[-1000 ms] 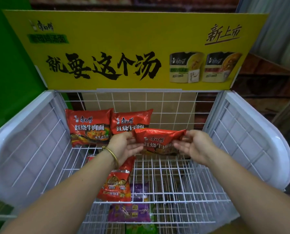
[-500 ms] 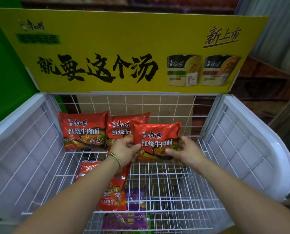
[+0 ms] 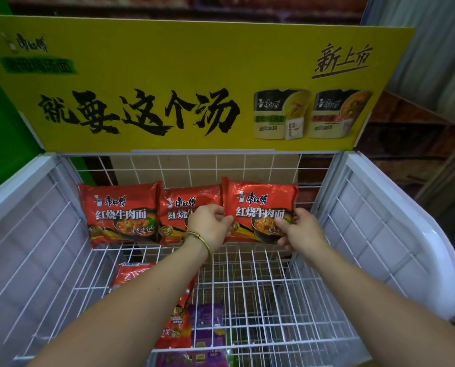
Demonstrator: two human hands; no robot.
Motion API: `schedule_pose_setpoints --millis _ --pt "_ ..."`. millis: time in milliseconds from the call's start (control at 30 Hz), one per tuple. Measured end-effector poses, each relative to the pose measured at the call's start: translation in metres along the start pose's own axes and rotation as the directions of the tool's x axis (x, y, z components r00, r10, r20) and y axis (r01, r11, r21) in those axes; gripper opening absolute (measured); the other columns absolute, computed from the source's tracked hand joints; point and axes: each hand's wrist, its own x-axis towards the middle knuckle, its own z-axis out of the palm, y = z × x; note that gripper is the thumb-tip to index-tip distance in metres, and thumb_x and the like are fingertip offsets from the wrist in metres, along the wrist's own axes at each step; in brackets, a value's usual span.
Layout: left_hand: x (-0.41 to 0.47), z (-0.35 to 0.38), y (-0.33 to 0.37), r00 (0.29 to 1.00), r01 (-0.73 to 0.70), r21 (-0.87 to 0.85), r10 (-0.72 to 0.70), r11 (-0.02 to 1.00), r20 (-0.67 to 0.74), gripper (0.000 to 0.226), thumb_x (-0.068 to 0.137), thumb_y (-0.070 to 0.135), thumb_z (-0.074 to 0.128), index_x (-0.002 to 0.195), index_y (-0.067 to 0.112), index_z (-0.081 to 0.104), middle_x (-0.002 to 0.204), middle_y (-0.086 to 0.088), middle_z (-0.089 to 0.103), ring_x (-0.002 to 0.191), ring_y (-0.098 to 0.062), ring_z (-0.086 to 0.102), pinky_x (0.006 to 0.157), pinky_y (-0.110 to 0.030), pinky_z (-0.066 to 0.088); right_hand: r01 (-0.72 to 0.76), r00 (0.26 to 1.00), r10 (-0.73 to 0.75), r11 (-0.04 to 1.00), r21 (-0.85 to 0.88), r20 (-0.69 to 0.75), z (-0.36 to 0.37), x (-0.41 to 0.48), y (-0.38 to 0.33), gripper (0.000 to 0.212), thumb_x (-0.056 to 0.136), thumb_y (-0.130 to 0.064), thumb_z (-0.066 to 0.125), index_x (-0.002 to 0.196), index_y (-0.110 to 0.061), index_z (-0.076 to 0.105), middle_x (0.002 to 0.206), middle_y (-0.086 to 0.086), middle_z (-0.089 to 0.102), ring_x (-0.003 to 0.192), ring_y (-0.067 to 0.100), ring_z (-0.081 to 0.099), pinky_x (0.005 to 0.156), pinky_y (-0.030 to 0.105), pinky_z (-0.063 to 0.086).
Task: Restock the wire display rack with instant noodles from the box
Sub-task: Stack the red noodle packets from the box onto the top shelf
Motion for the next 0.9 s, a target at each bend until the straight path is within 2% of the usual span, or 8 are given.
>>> schedule_pose_setpoints --millis 133,333,500,600,667,733,800,900 --pt "0.004 0.003 -0.002 0.997 -0.066 0.163 0.070 0.984 -0.017 0.030 0.093 0.024 0.065 0.122 0.014 0.066 0.103 0.001 0.073 0.085 -0.015 0.071 0.083 -0.036 0.060 0.017 1.000 -0.018 0.999 -0.032 -0.024 -0.006 0.011 0.001 0.031 0.098 -0.025 0.060 0.127 -0.017 0.051 0.097 0.005 0.069 0.056 0.016 0.066 0.047 0.025 0.049" --pt "0.009 -0.004 -0.007 0.997 -0.075 0.178 0.073 0.981 0.016 0.032 0.093 0.022 0.065 0.124 0.016 0.066 0.107 0.003 0.073 0.089 -0.015 0.071 0.086 -0.037 0.059 0.027 0.999 -0.025 0.998 -0.063 0.033 0.002 0.016 0.001 0.027 0.100 -0.026 0.057 0.124 -0.017 0.050 0.097 0.006 0.068 0.059 0.019 0.069 0.055 0.032 0.058" --pt "0.011 -0.005 -0.010 0.997 -0.070 0.211 0.076 0.975 -0.019 0.021 0.091 0.024 0.067 0.111 0.016 0.070 0.094 0.003 0.074 0.084 -0.015 0.071 0.083 -0.034 0.059 0.002 0.998 0.006 0.994 -0.112 0.064 0.005 0.013 -0.003 0.022 0.099 -0.031 0.057 0.115 -0.019 0.050 0.097 0.004 0.068 0.059 0.017 0.069 0.050 0.028 0.053" --pt "0.011 -0.004 -0.008 0.995 -0.093 0.322 0.103 0.942 -0.016 0.009 0.092 0.029 0.066 0.096 0.021 0.070 0.079 0.011 0.067 0.076 -0.009 0.064 0.072 -0.024 0.052 0.023 0.999 -0.016 0.988 -0.150 0.045 0.005 0.011 -0.005 0.022 0.099 -0.034 0.057 0.114 -0.018 0.051 0.095 0.001 0.068 0.060 0.017 0.070 0.048 0.026 0.049" --pt "0.010 -0.003 -0.006 0.992 -0.127 0.398 0.124 0.908 0.034 0.011 0.093 0.032 0.064 0.094 0.025 0.072 0.081 0.012 0.067 0.080 -0.008 0.061 0.074 -0.022 0.047 0.046 0.999 -0.044 0.986 -0.162 0.019 0.007 0.009 -0.004 0.023 0.098 -0.036 0.058 0.113 -0.018 0.052 0.092 -0.002 0.067 0.060 0.018 0.071 0.052 0.029 0.053" --pt "0.009 -0.002 -0.006 0.985 -0.173 0.436 0.147 0.883 0.092 0.015 0.094 0.033 0.062 0.098 0.025 0.075 0.092 0.010 0.072 0.091 -0.009 0.063 0.081 -0.022 0.045 0.057 0.998 -0.059 0.986 -0.158 -0.005 0.009 0.008 -0.002 0.024 0.099 -0.036 0.057 0.114 -0.019 0.052 0.088 -0.004 0.066 0.060 0.018 0.072 0.060 0.036 0.061" --pt "0.009 -0.002 -0.007 0.979 -0.195 0.420 0.148 0.887 0.140 0.023 0.095 0.028 0.061 0.114 0.022 0.072 0.106 0.007 0.073 0.099 -0.011 0.065 0.089 -0.026 0.051 0.055 0.998 -0.059 0.987 -0.150 -0.024 0.011 0.007 -0.001 0.026 0.099 -0.037 0.057 0.117 -0.021 0.050 0.087 -0.002 0.067 0.061 0.018 0.073 0.063 0.040 0.063" --pt "0.008 -0.003 -0.009 0.980 -0.178 0.394 0.124 0.902 0.158 0.038 0.096 0.021 0.059 0.134 0.020 0.059 0.117 0.007 0.070 0.097 -0.010 0.065 0.084 -0.022 0.054 0.052 0.998 -0.058 0.989 -0.140 -0.037 0.014 0.008 -0.002 0.030 0.099 -0.038 0.057 0.121 -0.020 0.050 0.086 -0.001 0.068 0.061 0.017 0.073 0.063 0.042 0.063"
